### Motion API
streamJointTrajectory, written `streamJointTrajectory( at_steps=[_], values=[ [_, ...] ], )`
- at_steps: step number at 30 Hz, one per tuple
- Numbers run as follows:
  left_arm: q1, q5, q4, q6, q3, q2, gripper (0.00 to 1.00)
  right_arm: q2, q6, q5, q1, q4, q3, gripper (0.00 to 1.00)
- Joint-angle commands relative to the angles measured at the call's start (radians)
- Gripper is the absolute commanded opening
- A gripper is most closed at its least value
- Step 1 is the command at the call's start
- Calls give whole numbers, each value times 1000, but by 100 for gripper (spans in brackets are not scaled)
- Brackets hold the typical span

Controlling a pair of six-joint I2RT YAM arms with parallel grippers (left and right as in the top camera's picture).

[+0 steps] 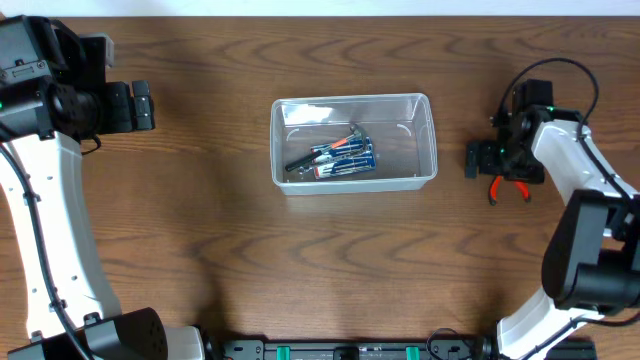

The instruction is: Pack container

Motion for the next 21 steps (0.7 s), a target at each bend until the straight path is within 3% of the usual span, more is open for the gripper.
streamJointTrajectory(
  at_steps=[1, 21],
  values=[
    [-2, 14, 2, 10, -11, 0, 98, 14, 24, 8, -3, 2, -5, 99],
    [-2, 14, 10, 10, -40, 0, 98, 113, 57, 45, -5, 25, -7, 99]
  ],
)
